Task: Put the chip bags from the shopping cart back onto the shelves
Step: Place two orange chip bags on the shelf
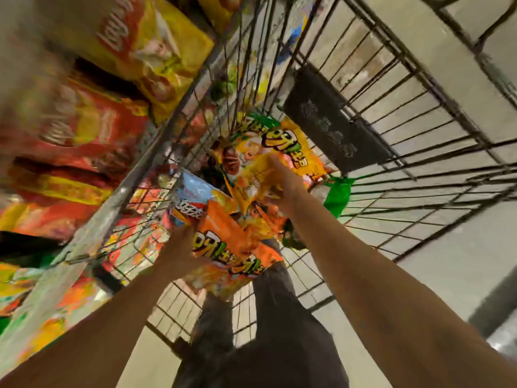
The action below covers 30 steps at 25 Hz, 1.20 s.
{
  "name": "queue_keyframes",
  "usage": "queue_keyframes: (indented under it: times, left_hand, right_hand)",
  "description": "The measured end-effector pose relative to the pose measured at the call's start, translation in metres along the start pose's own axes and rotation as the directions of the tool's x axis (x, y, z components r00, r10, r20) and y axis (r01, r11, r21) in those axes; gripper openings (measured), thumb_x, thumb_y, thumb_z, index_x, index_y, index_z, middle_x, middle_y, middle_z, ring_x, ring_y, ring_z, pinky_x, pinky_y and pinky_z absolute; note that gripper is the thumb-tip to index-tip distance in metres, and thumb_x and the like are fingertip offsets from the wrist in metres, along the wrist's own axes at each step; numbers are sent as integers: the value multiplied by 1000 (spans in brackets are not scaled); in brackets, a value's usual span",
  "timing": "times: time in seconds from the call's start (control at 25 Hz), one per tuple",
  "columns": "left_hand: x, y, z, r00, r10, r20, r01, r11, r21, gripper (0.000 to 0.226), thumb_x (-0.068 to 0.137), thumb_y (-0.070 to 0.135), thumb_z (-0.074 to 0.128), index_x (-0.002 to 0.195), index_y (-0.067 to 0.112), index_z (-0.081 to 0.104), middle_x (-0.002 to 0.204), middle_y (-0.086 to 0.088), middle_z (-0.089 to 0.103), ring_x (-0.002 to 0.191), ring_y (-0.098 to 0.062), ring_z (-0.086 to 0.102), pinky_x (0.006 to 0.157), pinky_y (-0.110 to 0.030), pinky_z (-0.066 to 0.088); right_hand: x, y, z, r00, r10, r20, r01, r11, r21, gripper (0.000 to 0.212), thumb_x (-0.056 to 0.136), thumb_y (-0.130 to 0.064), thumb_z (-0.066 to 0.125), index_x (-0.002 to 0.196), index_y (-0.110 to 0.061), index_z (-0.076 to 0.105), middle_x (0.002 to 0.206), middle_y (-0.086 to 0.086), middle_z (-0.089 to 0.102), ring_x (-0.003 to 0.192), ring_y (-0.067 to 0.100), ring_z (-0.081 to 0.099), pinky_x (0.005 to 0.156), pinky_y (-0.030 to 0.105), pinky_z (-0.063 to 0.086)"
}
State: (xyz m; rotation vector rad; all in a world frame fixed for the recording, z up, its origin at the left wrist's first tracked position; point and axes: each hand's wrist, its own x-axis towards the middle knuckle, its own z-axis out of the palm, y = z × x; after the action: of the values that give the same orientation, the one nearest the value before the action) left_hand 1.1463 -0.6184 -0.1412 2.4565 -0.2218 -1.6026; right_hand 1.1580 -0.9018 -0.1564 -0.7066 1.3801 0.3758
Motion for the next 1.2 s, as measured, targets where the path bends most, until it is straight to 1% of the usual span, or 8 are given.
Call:
queue_keyframes:
  times: [0.2, 0.36, 0.64, 0.72, 0.8, 0.96, 1.12, 1.2]
  left_hand:
    - [-1, 4, 2, 993, -83, -83, 82, 996, -18, 86, 80, 50, 77, 151, 19, 41, 136, -11, 62, 122, -34, 60, 96, -45, 50]
    - [-15, 7, -4, 991, -53, -122, 41, 995, -96, 62, 86, 37, 77, 142, 25, 54, 122, -5, 72, 110, -31, 67, 91, -45, 53]
    - [-73, 13, -10, 899, -89, -429, -57, 947, -316, 21, 91, 38, 72, 104, 21, 70, 88, 0, 72, 87, -26, 68, 72, -35, 50]
    - [-98, 12, -7, 841, -124, -527, -120, 906, -405, 19, 91, 37, 72, 99, 20, 69, 83, 1, 69, 84, -27, 67, 68, -33, 50]
    - [-131, 8, 0, 771, -117, -626, -220, 873, -434, 16, 92, 36, 71, 97, 22, 67, 79, 5, 66, 83, -25, 65, 62, -29, 44]
    - [-233, -22, 24, 628, -50, -777, -516, 720, -464, 12, 95, 25, 69, 90, 14, 69, 66, 7, 70, 60, -9, 66, 55, -22, 49]
    - [-348, -80, 54, 359, -77, -930, -597, 746, -293, 27, 95, 41, 66, 74, 27, 57, 54, 6, 59, 51, -9, 58, 51, -27, 42]
    - [-401, -112, 71, 226, -139, -964, -653, 713, -256, 27, 93, 42, 68, 71, 32, 57, 54, 11, 59, 51, 2, 56, 50, -16, 39]
  right_hand:
    - [14, 1, -1, 998, -25, -64, 25, 1000, -9, 61, 86, -27, 81, 132, -3, 48, 102, 14, 63, 70, 18, 61, 67, 37, 57]
    - [6, 7, -16, 986, -74, -152, 64, 996, -70, 81, 78, -31, 88, 141, -12, 41, 126, 13, 62, 108, 30, 66, 96, 52, 56]
    - [-96, 14, -51, 966, -256, 35, 254, 966, 57, 67, 86, -17, 80, 144, -16, 46, 131, 13, 67, 106, 33, 71, 74, 49, 63]
    - [-135, 23, -62, 931, -342, 124, 338, 940, 54, 60, 89, -13, 76, 142, -16, 47, 129, 13, 69, 103, 31, 73, 64, 45, 64]
    - [-177, 40, -75, 875, -437, 208, 440, 897, 37, 54, 90, -8, 74, 138, -17, 51, 124, 13, 72, 101, 30, 74, 69, 49, 64]
    - [-267, 100, -94, 669, -590, 452, 690, 719, -82, 50, 85, -4, 74, 130, -18, 57, 114, 11, 76, 95, 29, 76, 72, 45, 64]
    - [-348, 164, -85, 461, -586, 666, 845, 519, -129, 53, 73, -12, 79, 123, -22, 64, 111, 13, 76, 96, 29, 74, 81, 48, 63]
    - [-383, 197, -68, 362, -558, 747, 892, 440, -103, 47, 71, -14, 79, 114, -27, 67, 100, 6, 78, 86, 21, 75, 69, 38, 63]
